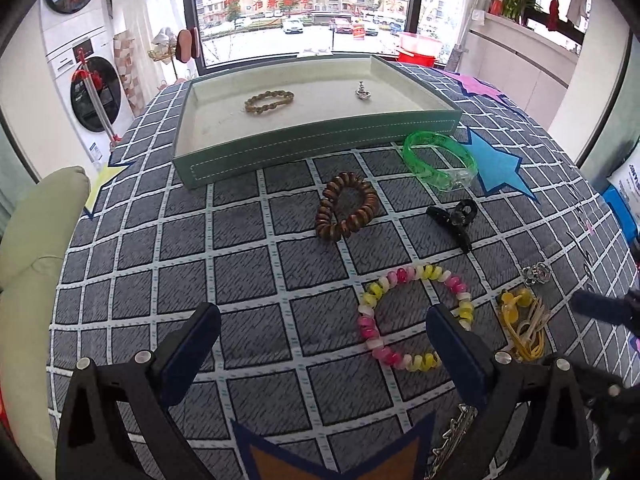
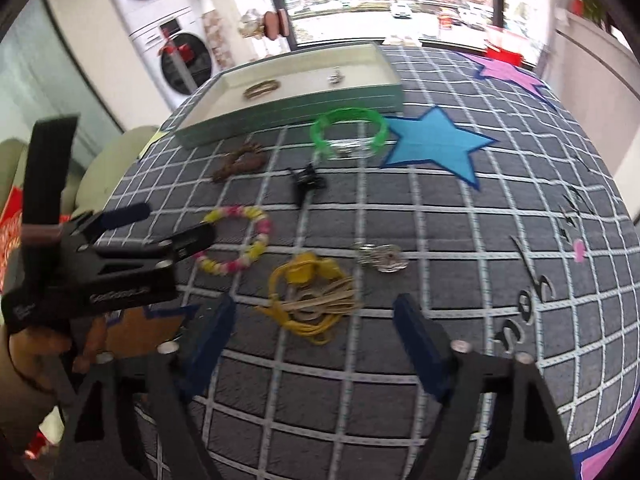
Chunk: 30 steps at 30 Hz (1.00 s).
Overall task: Organize jewelry
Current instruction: 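Move both tools back from the tray toward the remaining jewelry, then grasp the pink-yellow beaded bracelet with the left tool while the right tool grasps the yellow cord bundle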
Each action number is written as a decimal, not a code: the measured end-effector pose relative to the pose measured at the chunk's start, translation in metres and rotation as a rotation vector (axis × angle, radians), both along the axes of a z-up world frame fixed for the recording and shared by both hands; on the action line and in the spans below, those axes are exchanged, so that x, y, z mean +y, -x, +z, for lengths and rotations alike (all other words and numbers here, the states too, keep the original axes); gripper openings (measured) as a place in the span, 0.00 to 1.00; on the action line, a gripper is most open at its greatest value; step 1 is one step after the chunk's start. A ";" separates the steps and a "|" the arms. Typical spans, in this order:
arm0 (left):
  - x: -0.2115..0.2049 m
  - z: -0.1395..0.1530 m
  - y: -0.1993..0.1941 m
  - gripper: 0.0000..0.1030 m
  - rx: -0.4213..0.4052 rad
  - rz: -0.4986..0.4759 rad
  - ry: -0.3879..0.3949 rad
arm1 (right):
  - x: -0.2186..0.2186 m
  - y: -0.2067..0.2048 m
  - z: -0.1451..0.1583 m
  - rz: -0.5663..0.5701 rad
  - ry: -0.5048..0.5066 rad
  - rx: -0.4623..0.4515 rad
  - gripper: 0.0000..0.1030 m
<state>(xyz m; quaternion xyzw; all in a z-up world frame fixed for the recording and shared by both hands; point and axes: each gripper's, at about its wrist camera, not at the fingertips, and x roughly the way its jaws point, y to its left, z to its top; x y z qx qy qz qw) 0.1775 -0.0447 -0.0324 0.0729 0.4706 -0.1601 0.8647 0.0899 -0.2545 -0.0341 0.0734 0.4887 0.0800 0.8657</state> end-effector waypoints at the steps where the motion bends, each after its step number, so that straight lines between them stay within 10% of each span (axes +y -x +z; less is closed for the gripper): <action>1: -0.002 -0.001 0.000 1.00 -0.003 -0.009 -0.005 | 0.004 0.000 -0.001 0.011 0.001 -0.001 0.67; 16: -0.012 -0.006 0.000 0.73 0.007 -0.057 -0.016 | 0.023 0.003 -0.012 0.048 0.079 -0.005 0.09; 22: -0.023 -0.002 0.007 0.23 -0.006 -0.118 -0.016 | 0.010 0.005 -0.006 0.006 -0.003 -0.008 0.08; 30: -0.014 0.004 0.007 0.23 0.020 -0.105 0.070 | -0.009 0.006 0.009 -0.047 -0.153 -0.015 0.08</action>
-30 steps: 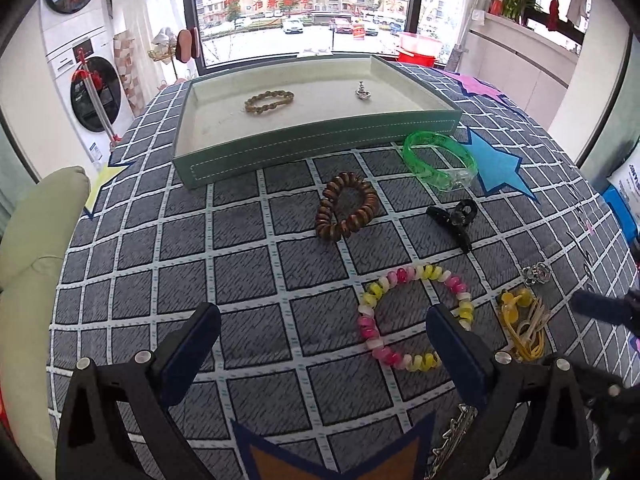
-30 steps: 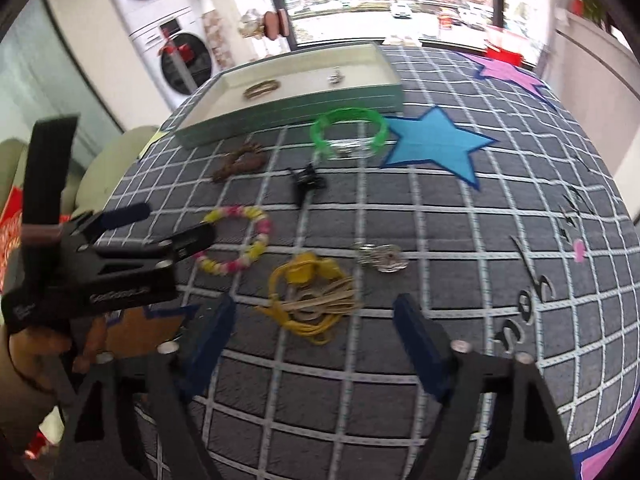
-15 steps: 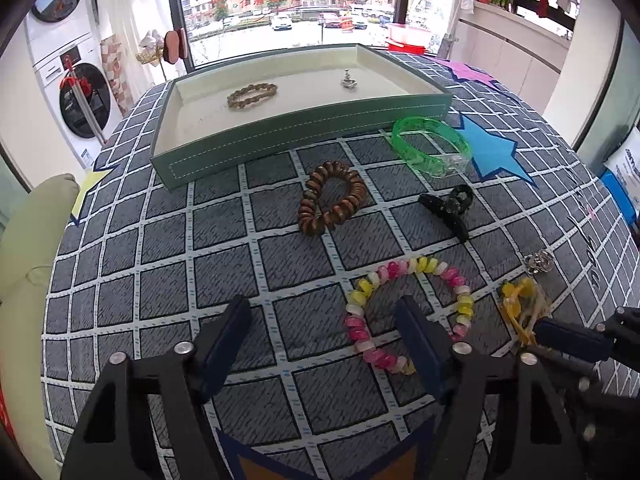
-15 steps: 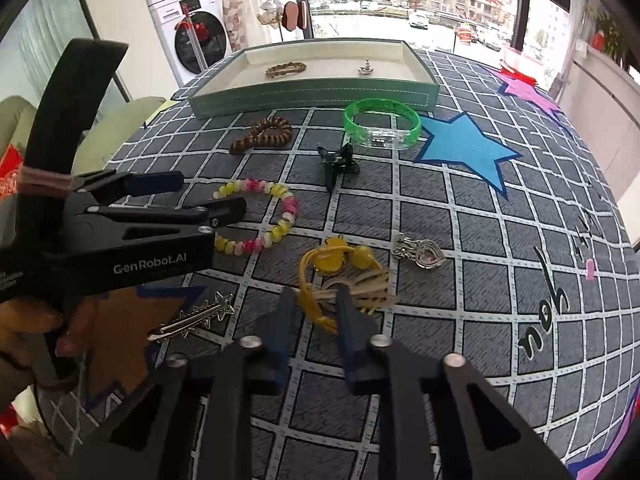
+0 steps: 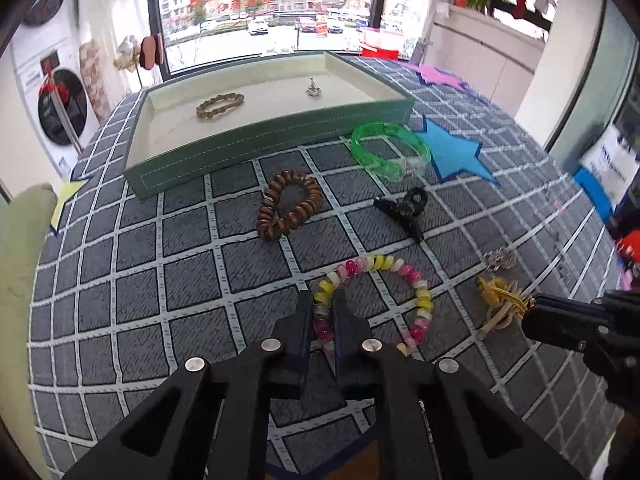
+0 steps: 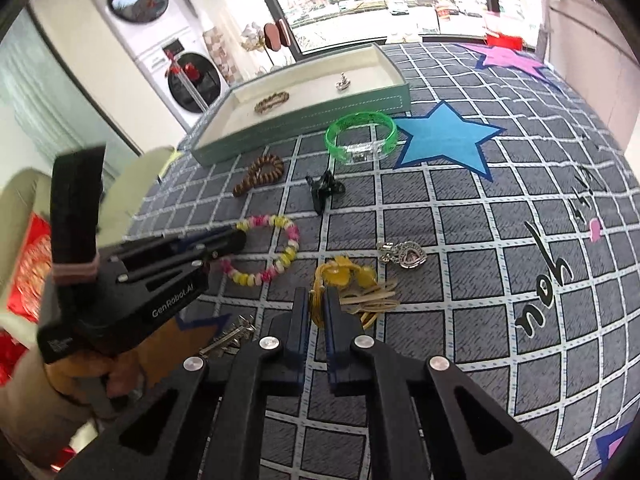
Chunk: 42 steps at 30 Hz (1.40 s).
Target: Organize jewelry
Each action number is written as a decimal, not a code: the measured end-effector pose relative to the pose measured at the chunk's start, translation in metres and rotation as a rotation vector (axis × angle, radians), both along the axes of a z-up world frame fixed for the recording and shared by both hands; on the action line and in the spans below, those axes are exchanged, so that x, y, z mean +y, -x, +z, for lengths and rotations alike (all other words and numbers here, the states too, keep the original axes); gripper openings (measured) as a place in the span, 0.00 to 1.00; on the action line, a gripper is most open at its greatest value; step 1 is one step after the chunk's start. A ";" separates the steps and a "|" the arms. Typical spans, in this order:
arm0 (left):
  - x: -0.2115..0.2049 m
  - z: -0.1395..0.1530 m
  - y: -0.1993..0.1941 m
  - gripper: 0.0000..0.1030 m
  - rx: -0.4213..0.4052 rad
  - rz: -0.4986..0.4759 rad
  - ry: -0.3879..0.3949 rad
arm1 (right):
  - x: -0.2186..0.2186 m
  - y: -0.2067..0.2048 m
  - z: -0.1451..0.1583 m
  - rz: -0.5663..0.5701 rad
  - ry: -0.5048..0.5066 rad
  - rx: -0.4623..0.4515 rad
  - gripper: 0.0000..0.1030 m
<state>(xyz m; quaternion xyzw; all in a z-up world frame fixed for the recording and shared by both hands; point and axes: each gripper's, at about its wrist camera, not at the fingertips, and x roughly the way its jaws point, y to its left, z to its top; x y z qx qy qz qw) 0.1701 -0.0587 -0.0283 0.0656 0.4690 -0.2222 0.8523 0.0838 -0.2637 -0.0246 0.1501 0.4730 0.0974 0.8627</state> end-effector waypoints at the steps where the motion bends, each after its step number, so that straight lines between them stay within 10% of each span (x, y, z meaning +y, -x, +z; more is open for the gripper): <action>1: 0.003 0.002 0.000 0.23 -0.002 0.007 0.009 | -0.003 -0.001 0.002 -0.007 -0.023 -0.001 0.08; 13: 0.017 0.017 0.000 0.23 -0.010 0.031 0.072 | -0.028 -0.007 0.025 -0.062 -0.126 -0.036 0.07; 31: 0.035 0.035 0.002 0.23 -0.056 0.061 0.080 | 0.038 0.000 -0.016 0.180 0.092 0.124 0.08; 33: 0.036 0.034 0.002 0.23 -0.055 0.063 0.080 | 0.040 0.003 -0.018 0.179 0.123 0.121 0.13; 36: 0.038 0.033 0.002 0.23 -0.052 0.064 0.078 | 0.040 0.008 -0.016 0.162 0.143 0.094 0.59; 42: 0.038 0.030 0.004 0.23 -0.044 0.070 0.082 | 0.043 0.006 -0.015 0.168 0.172 0.076 0.54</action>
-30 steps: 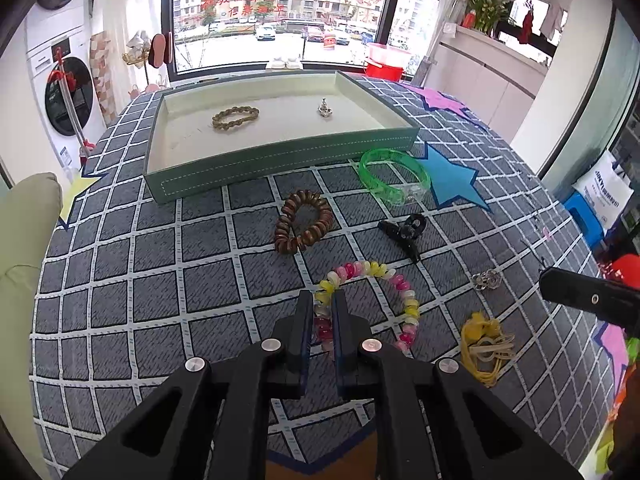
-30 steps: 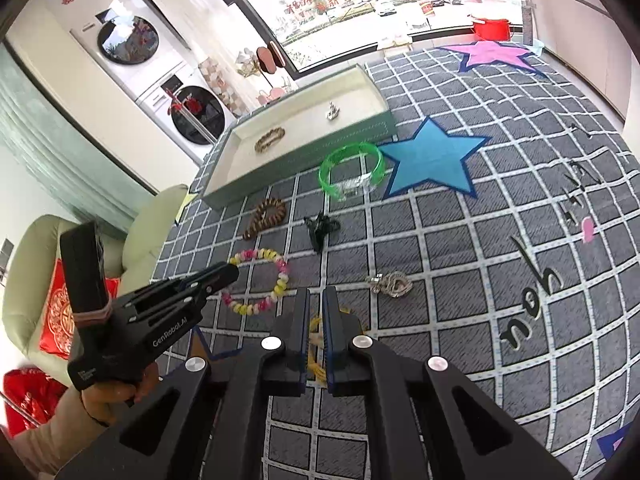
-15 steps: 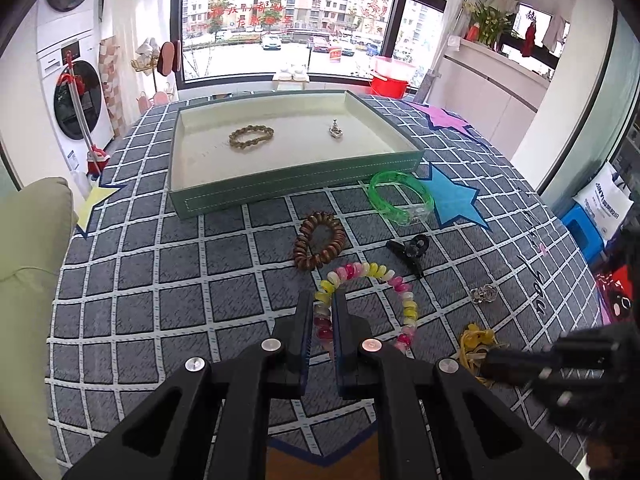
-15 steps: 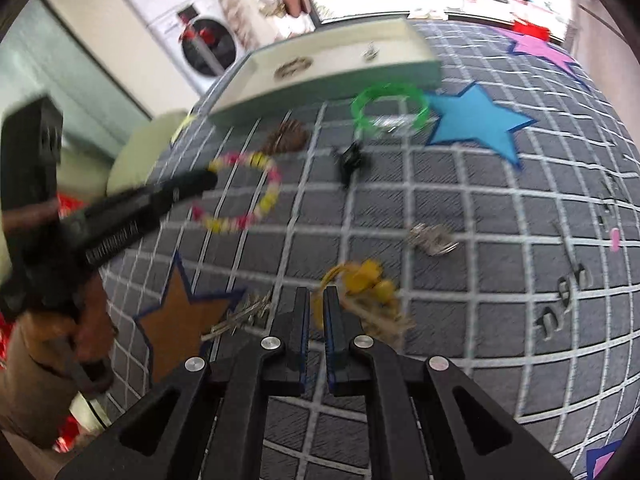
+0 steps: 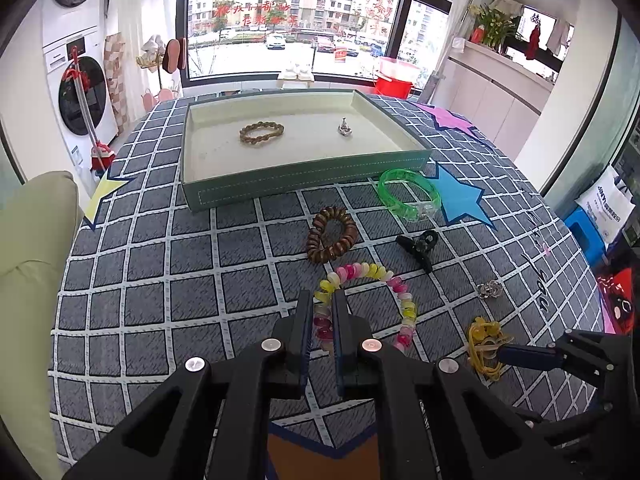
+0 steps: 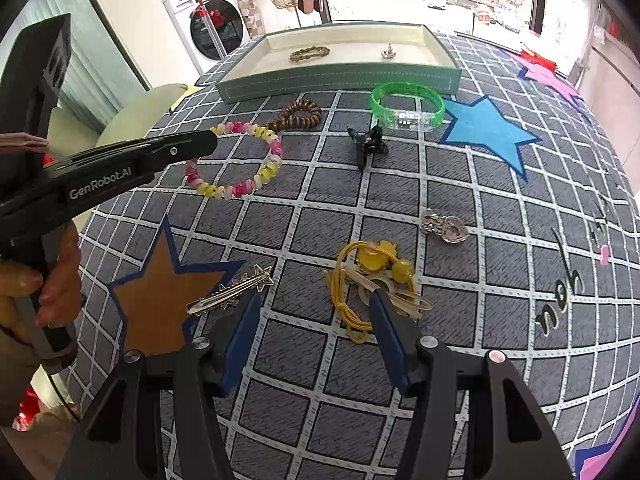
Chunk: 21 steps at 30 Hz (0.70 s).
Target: Organize jewelry
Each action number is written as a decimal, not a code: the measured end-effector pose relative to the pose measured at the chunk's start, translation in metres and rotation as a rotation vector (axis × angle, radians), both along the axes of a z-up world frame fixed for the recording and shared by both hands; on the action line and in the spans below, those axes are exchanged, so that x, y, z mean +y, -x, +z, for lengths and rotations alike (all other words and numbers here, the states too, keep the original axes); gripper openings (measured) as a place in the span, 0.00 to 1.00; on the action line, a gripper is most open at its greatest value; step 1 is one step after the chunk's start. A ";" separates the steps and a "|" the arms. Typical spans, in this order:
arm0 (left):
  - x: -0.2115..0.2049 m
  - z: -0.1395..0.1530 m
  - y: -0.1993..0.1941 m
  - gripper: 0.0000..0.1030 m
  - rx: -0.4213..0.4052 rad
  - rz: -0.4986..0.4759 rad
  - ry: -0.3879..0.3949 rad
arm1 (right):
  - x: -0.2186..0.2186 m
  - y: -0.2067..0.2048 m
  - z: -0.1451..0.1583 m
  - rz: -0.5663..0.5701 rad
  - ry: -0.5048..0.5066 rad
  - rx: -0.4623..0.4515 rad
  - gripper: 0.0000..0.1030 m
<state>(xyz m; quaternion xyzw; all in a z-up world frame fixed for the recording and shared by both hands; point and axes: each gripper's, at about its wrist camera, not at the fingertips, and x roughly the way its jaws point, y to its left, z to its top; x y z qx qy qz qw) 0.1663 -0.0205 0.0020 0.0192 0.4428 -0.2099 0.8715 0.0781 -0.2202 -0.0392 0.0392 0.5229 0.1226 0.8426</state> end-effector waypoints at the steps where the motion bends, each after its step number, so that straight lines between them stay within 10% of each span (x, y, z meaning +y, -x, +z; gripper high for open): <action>1: 0.000 0.000 0.001 0.23 -0.001 0.000 0.000 | 0.000 -0.001 -0.002 -0.003 -0.002 0.007 0.51; 8: 0.001 0.000 0.002 0.23 0.003 0.003 0.003 | 0.005 -0.004 -0.007 0.002 0.055 0.012 0.34; 11: 0.001 0.000 0.002 0.23 0.002 0.003 0.004 | 0.008 -0.005 -0.007 -0.007 0.118 0.012 0.06; 21: 0.003 0.005 0.002 0.23 -0.012 0.009 0.017 | -0.027 -0.008 0.033 -0.104 -0.042 -0.067 0.06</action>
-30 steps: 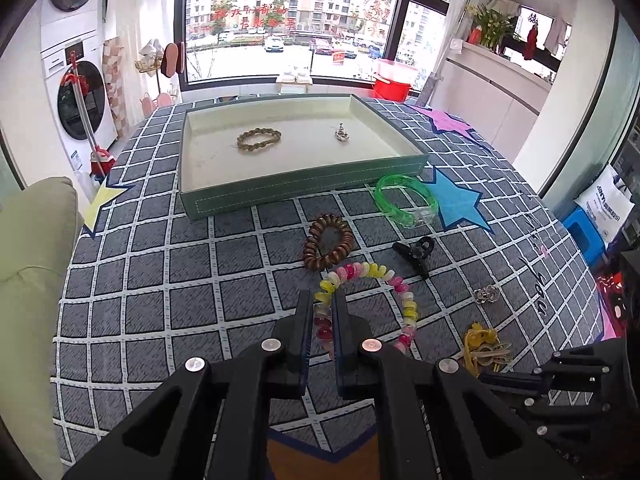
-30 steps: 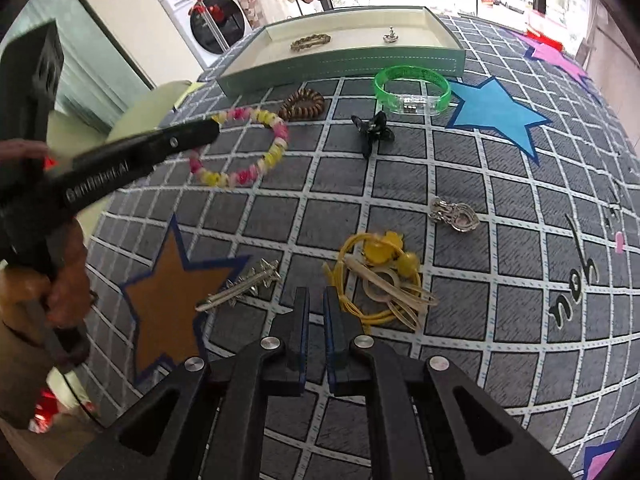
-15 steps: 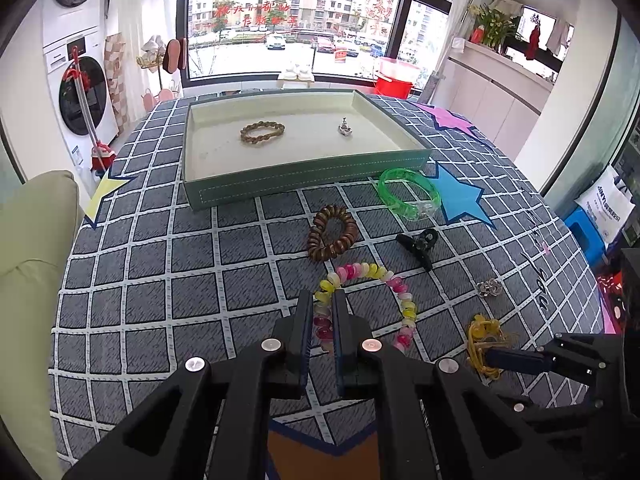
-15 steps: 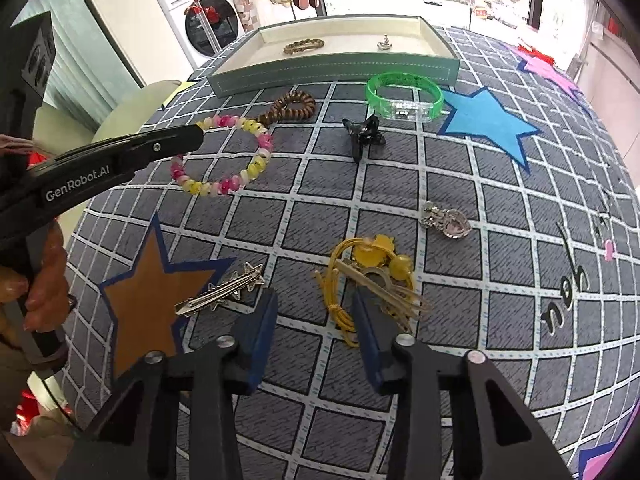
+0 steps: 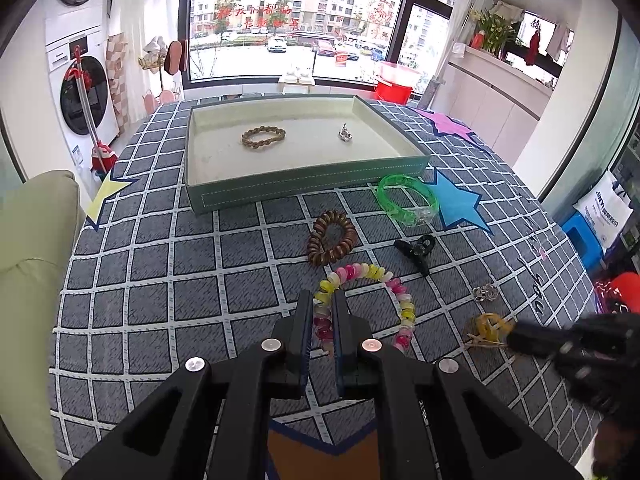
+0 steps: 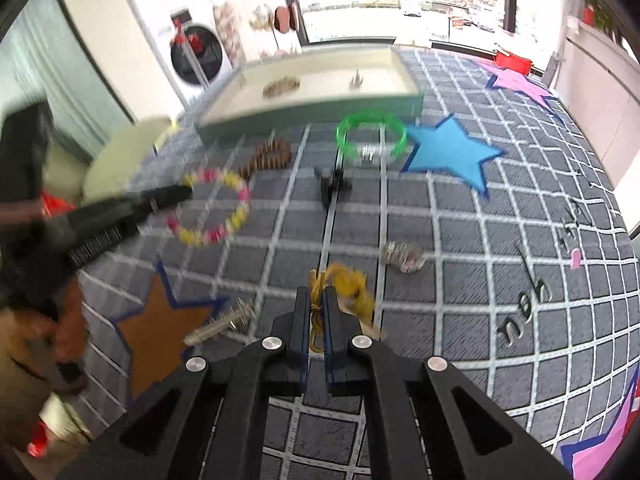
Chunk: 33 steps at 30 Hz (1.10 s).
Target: Organize jewelry
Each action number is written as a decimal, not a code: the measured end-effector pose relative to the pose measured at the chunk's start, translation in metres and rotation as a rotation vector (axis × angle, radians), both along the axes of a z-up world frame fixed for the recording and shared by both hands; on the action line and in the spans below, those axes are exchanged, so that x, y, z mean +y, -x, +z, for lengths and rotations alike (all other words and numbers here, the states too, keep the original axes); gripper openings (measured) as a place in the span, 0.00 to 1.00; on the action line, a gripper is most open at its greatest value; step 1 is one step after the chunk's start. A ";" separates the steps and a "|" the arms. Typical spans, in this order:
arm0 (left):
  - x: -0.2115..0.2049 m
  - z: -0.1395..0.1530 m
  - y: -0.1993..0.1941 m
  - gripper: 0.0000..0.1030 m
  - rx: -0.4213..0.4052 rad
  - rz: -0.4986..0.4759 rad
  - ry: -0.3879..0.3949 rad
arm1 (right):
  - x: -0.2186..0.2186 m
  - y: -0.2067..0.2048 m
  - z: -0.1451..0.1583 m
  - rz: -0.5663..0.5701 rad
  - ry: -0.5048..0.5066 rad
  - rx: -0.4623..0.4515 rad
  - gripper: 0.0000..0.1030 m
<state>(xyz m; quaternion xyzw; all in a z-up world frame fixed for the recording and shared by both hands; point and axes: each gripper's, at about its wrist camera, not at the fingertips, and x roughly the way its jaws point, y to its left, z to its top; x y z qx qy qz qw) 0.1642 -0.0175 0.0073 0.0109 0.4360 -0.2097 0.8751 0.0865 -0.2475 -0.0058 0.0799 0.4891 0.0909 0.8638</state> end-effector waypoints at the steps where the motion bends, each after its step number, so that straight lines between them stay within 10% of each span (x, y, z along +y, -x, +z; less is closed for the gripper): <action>1: 0.000 0.001 0.000 0.23 -0.002 0.002 0.002 | -0.003 -0.002 0.005 -0.008 -0.016 -0.007 0.06; 33: 0.004 0.076 -0.083 0.23 -0.146 0.066 0.023 | -0.036 -0.127 0.098 -0.008 -0.221 -0.141 0.06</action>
